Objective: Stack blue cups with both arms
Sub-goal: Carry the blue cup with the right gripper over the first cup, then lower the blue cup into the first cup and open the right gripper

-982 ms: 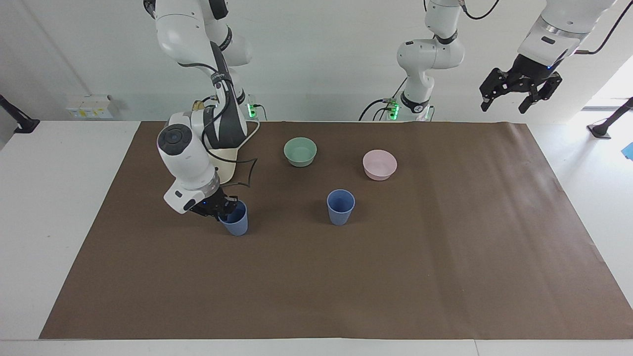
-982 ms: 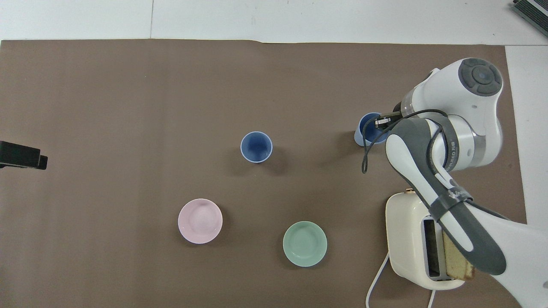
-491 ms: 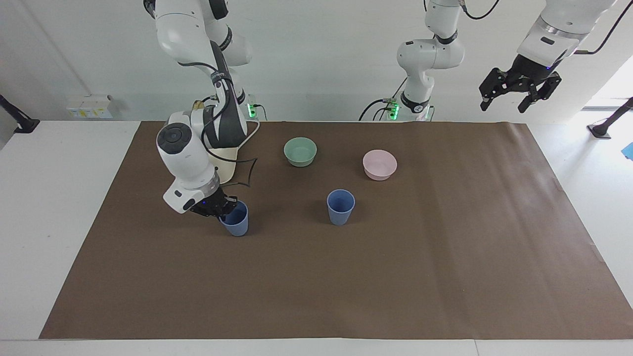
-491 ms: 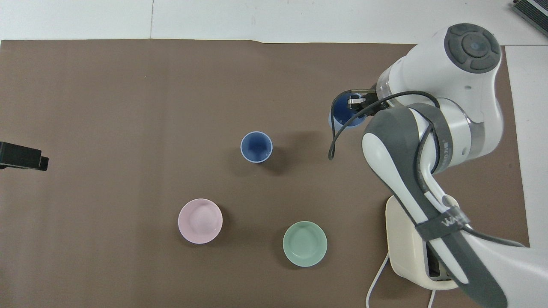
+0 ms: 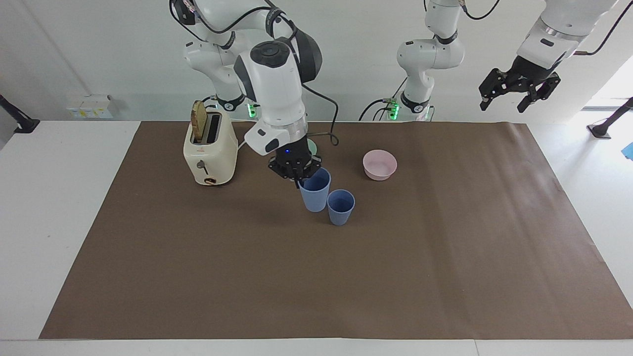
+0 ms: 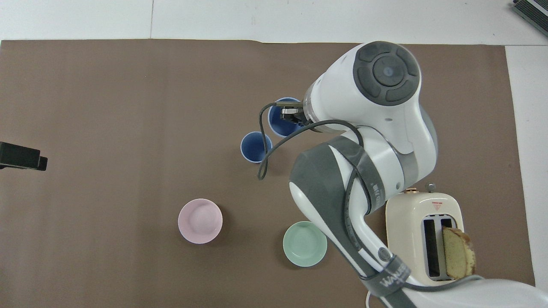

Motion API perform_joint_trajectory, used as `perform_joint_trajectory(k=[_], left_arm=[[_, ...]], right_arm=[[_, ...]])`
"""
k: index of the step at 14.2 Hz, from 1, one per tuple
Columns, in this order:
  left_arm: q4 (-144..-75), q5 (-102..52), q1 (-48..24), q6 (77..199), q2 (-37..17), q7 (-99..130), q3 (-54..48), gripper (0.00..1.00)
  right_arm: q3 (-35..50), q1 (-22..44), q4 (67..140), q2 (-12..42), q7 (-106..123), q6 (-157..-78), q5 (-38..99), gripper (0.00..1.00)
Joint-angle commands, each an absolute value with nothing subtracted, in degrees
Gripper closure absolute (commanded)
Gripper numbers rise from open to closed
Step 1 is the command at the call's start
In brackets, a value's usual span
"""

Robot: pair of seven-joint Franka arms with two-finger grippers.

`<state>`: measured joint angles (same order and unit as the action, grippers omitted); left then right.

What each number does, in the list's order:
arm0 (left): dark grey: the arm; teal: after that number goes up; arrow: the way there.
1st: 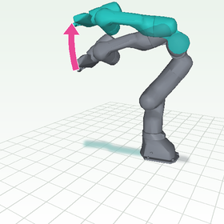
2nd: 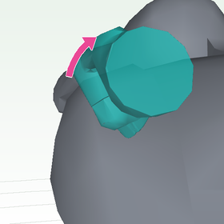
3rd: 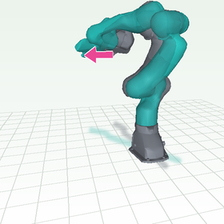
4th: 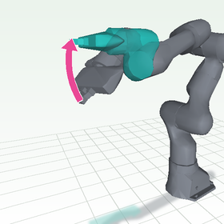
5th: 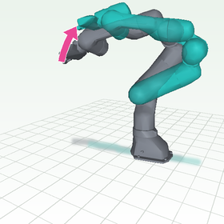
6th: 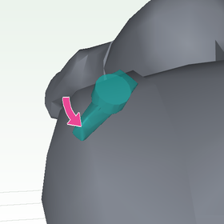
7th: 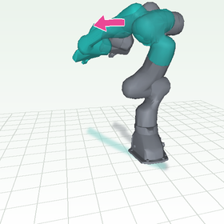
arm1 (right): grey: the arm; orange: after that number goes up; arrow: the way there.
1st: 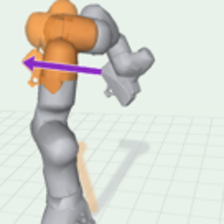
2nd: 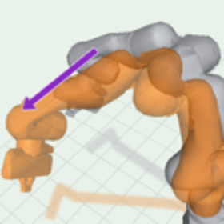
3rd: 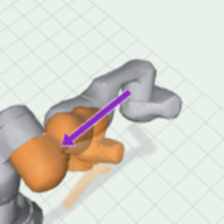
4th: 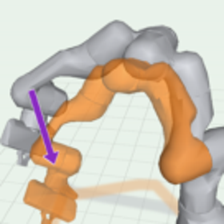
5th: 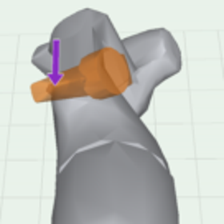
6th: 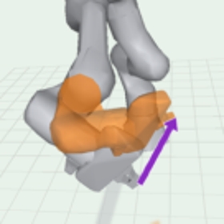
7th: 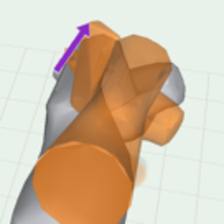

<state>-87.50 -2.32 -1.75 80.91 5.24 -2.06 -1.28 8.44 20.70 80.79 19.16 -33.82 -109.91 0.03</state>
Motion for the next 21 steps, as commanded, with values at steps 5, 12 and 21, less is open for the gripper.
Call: perform_joint_trajectory(k=[5, 12, 21], left_arm=[[-87.71, -2.2, -1.23, 80.16, 5.71, -1.58, -1.49, 0.0], [-87.71, -2.2, -1.23, 80.16, 5.71, -1.58, -1.49, 0.0], [-87.71, -2.2, -1.23, 80.16, 5.71, -1.58, -1.49, 0.0]], right_arm=[[11.95, 20.39, 79.01, 20.48, -35.6, -110.91, 4.21, 1.0], [11.95, 20.48, 83.23, 20.65, -34.89, -114.7, 5.36, 1.0], [11.95, 20.3, 87.01, 22.06, -34.63, -115.66, 5.36, 1.0]])
